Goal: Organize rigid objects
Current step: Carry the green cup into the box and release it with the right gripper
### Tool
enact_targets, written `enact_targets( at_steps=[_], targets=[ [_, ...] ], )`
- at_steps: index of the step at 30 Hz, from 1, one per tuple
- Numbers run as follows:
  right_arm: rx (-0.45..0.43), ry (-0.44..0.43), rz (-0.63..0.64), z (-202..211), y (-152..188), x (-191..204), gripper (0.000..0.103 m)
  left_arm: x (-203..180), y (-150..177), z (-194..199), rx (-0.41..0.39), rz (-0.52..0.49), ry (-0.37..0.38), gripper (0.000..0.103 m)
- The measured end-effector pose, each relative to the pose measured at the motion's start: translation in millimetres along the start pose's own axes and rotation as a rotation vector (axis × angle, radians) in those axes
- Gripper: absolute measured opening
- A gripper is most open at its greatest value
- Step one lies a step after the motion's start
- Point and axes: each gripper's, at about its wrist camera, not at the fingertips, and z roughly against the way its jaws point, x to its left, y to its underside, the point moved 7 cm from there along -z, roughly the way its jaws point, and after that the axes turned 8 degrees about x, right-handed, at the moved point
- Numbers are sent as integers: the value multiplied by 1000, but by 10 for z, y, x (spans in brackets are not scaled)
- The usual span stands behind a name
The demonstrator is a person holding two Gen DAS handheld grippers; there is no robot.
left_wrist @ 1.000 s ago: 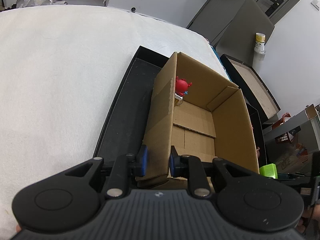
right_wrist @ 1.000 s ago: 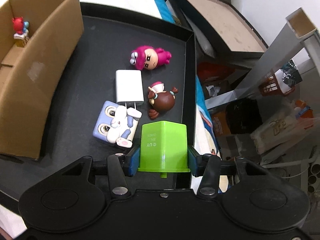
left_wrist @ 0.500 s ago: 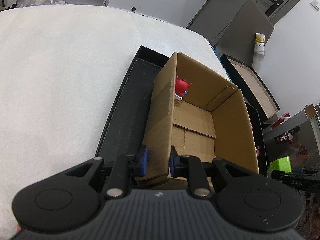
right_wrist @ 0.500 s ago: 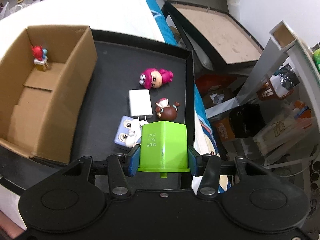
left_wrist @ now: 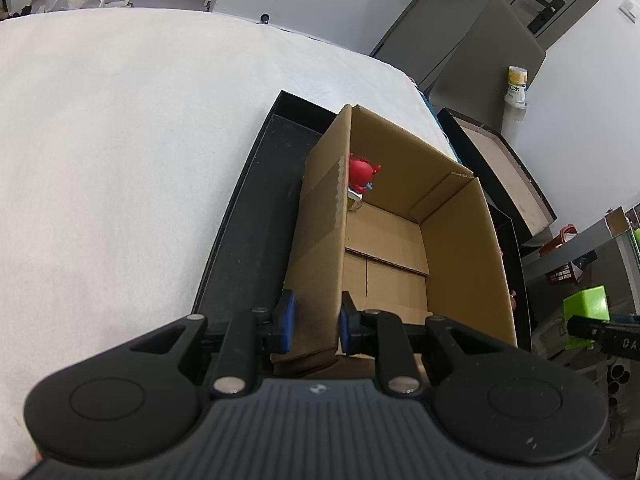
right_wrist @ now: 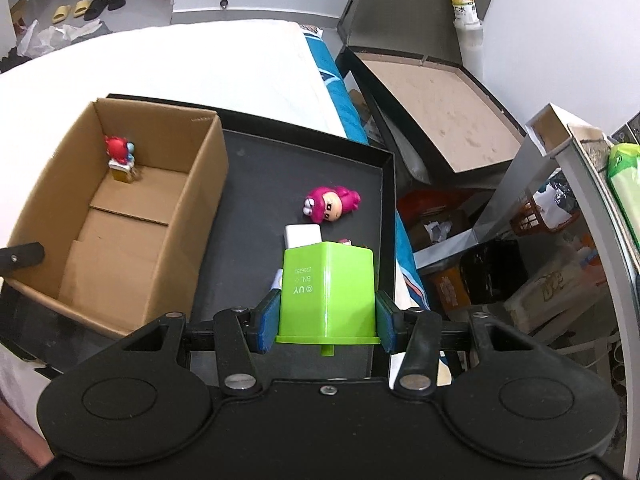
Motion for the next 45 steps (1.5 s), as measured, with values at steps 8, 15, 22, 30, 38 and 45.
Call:
enact_targets(
  at_steps=[8,15,22,30,38,45],
  targets=[
    [-39,-6,4,141,-99,85,47,5,27,1,6,-7,15,21],
    [-68,-14,17,241,-229,209,47,20,-2,9,4,-3,17,21],
    [-89,-24,45,325,-358,349,47,30,9,18,3,-5,18,21],
    [-105,-35,72,354,-474,460,47,55,6,17,7,0,19,21],
    [-115,-49,85,334,-571,590,47,59,-1,8,10,1,21,21],
    [-102,-67,114,245,-626,747,47,53,-8,8,12,1,24,21]
  ],
)
